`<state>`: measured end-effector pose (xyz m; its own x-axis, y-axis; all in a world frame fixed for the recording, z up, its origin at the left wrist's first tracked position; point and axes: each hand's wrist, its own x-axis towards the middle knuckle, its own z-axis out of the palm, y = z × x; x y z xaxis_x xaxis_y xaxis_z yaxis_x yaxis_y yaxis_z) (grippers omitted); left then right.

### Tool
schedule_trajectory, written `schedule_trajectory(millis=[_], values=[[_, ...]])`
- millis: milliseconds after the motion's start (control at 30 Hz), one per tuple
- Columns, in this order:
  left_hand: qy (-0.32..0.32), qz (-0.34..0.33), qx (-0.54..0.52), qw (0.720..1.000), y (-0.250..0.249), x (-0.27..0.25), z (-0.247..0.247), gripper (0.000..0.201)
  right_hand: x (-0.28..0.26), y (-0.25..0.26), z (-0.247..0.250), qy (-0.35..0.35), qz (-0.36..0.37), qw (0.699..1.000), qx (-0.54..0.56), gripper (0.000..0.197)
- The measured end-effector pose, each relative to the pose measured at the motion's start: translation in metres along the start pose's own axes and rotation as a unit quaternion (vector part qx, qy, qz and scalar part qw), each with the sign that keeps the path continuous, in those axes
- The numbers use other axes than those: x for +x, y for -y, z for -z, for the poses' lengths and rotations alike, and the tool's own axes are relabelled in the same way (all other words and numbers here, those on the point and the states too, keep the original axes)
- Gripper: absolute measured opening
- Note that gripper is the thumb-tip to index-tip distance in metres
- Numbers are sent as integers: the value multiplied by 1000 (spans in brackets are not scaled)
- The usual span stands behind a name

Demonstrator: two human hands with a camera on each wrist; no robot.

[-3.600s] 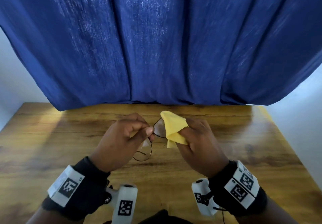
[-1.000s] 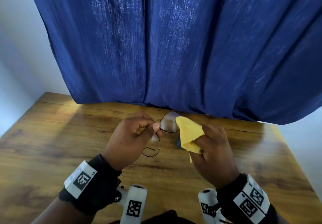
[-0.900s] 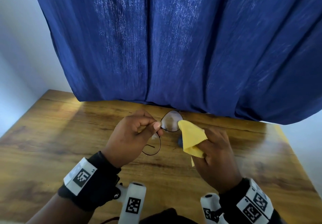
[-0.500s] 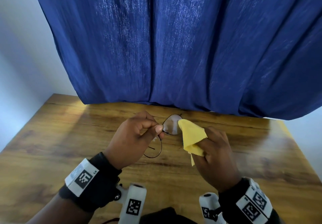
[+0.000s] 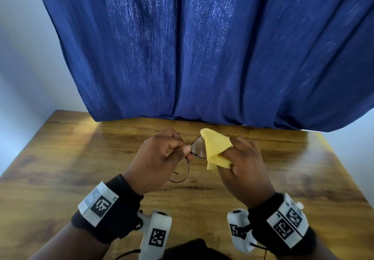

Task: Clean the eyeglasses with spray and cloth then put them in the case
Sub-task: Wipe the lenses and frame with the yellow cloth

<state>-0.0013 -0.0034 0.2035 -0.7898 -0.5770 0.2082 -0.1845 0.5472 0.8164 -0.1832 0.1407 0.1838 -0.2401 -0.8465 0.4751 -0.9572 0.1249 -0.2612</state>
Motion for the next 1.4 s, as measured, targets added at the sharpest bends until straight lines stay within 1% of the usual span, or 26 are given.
schedule_trajectory(millis=[67,167,233,333,433,500,567,667,733,800,833,933,1000,1133,1167,1233,1300,1400], values=[[-16,8,-16,1000,0,1,0,26,1,0,0,4,2,1000,-6,31],[-46,23,-29,998,3,5,3,25,-12,0,5,-18,37,999,-18,26],[-39,18,-22,999,2,5,0,25,-18,-1,8,-22,52,998,-29,26],[-10,9,-13,1000,-7,6,-11,26,-7,-6,12,24,39,999,-15,25],[-31,20,-31,999,-12,9,-17,26,5,-11,15,36,42,998,-3,26],[-60,31,-39,997,-12,12,-15,26,1,-14,16,35,58,998,-11,26],[-73,42,-36,996,-12,13,-14,26,-10,-19,17,39,68,997,-15,24],[-53,37,-28,998,-16,14,-21,25,-12,-24,18,45,72,996,2,22],[-38,26,-22,999,-20,15,-29,24,-2,-28,19,31,71,997,0,17],[-51,24,-19,998,-22,16,-32,25,8,-30,20,20,64,998,-3,9],[-63,29,-22,997,-22,18,-32,25,8,-31,20,25,61,998,-3,9],[-87,50,-40,994,-21,19,-27,26,-8,-29,19,52,74,996,-13,22],[-84,51,-38,994,-18,17,-26,25,-12,-29,18,60,80,995,2,24],[-69,37,-20,997,-19,11,-28,25,4,-26,16,7,50,999,-3,23],[-73,39,-23,996,-19,11,-27,25,5,-22,15,7,49,999,2,23],[-83,45,-39,995,-16,10,-22,25,-1,-15,10,32,70,997,18,23],[-77,43,-41,995,-12,9,-17,25,-5,-12,6,43,81,996,20,22],[-61,38,-41,997,-7,6,-14,23,1,-7,4,-4,44,999,7,23]])
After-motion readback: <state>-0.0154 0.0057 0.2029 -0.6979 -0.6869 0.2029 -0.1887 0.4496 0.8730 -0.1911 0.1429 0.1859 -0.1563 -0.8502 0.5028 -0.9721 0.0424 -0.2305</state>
